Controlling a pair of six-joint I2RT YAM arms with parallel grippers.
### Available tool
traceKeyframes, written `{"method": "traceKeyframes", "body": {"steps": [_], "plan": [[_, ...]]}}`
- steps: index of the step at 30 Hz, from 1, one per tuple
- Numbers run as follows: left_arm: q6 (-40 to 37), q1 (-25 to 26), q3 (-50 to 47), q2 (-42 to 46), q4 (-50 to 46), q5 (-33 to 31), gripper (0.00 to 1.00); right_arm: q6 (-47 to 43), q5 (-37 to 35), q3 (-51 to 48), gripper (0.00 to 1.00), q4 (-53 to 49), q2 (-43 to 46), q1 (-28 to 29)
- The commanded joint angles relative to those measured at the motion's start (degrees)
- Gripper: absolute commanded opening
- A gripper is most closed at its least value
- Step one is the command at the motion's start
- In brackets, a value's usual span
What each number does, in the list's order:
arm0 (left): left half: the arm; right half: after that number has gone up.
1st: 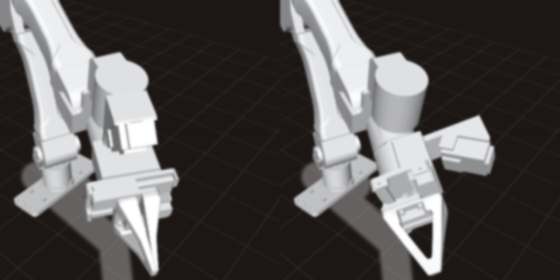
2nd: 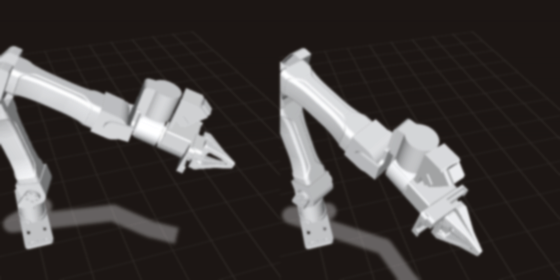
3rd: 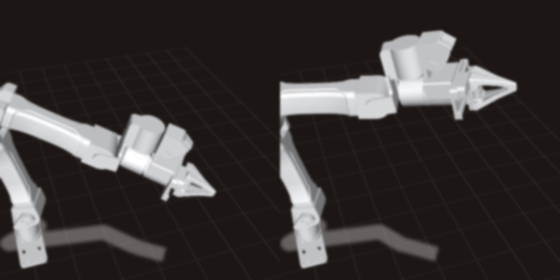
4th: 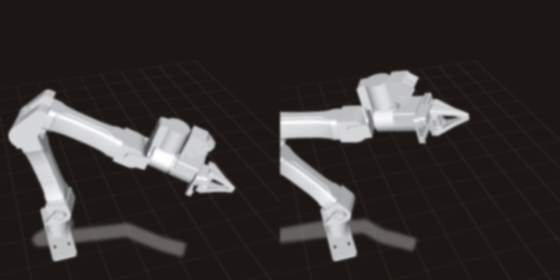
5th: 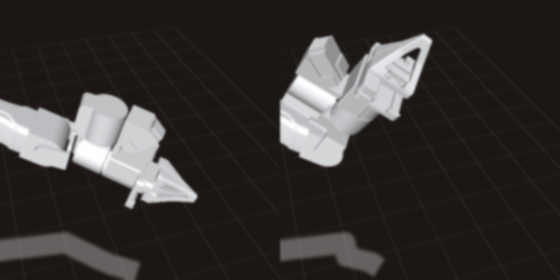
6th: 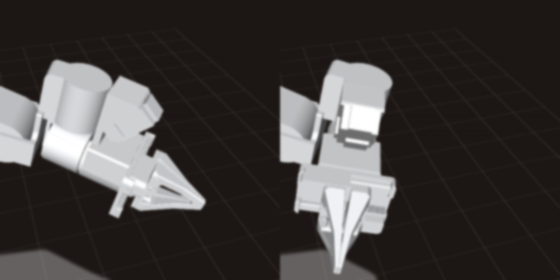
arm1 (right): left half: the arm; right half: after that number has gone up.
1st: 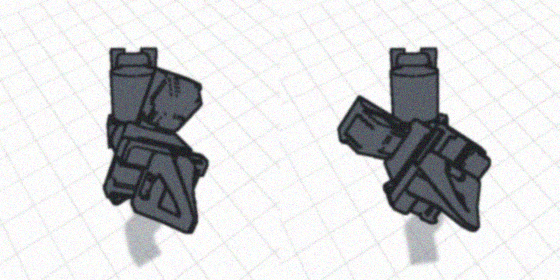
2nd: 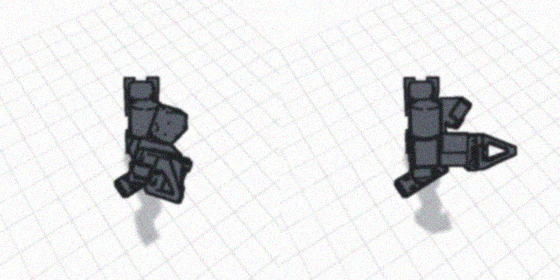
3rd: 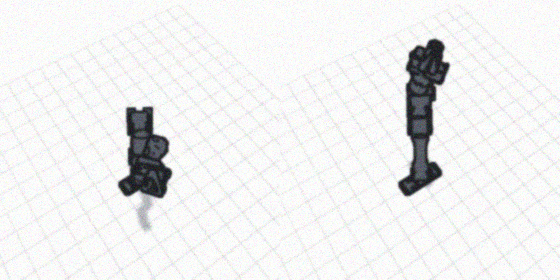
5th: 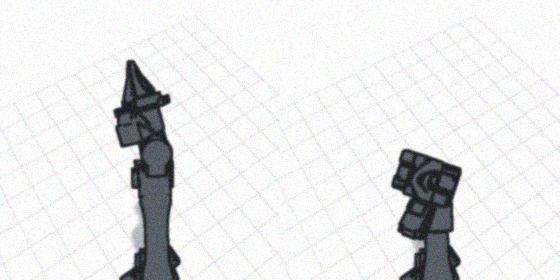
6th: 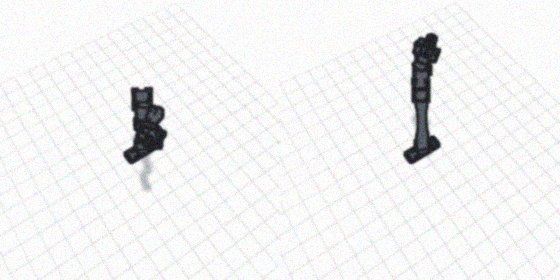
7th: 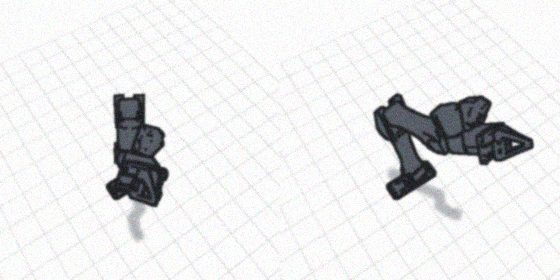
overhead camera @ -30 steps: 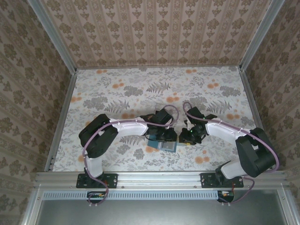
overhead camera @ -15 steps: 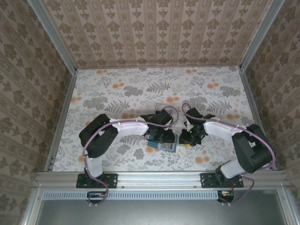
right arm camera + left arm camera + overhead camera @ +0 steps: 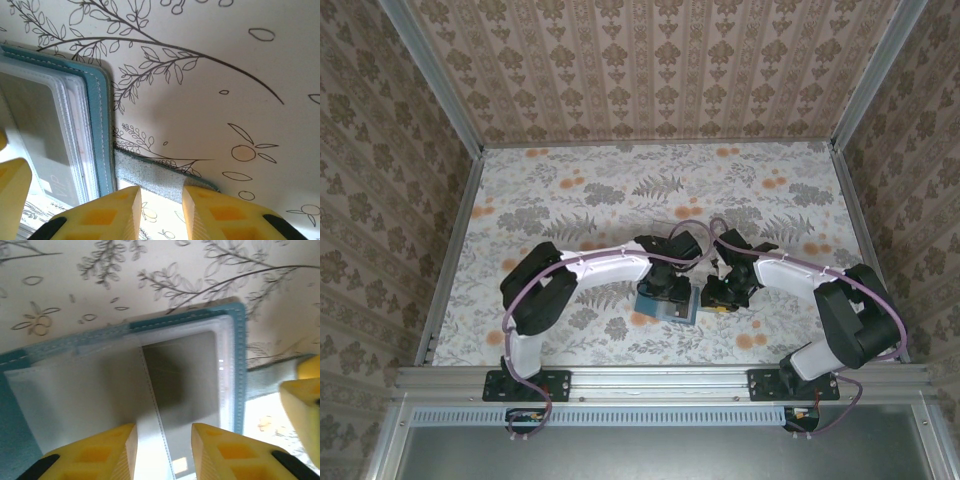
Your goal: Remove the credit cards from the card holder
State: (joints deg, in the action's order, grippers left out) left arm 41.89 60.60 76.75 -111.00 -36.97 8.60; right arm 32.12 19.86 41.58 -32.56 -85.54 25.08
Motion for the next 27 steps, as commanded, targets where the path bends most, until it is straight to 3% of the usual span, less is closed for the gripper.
{"method": "traceKeyframes", "body": {"steps": [1, 10, 18, 20, 23, 27], "plan": [[-2.9, 1.1, 3.5, -1.5, -8.5, -6.2, 0.38, -1.4, -4.7, 0.0, 0.31, -3.4, -1.0, 0.3], [-4.4, 2.2, 7.9, -3.1, -17.0, -13.3, 0.41, -1.7, -4.9, 0.3, 0.32, -3.8, -0.8, 0.3], [-5.0, 1.7, 8.0, -1.7, -18.5, -15.0, 0.44, -2.0, -5.9, 0.7, 0.33, -4.6, -1.0, 0.3], [-5.4, 1.4, 7.3, -1.1, -18.2, -14.8, 0.39, -2.2, -6.0, 0.9, 0.33, -4.8, -1.2, 0.3], [-5.4, 0.6, 5.5, 0.2, -16.6, -13.4, 0.25, -2.4, -6.3, 1.2, 0.33, -4.9, -1.6, 0.3], [-4.9, -0.3, 1.1, 3.4, -9.8, -7.3, 0.1, -3.2, -7.4, 2.2, 0.32, -5.9, -2.1, 0.3]]}}
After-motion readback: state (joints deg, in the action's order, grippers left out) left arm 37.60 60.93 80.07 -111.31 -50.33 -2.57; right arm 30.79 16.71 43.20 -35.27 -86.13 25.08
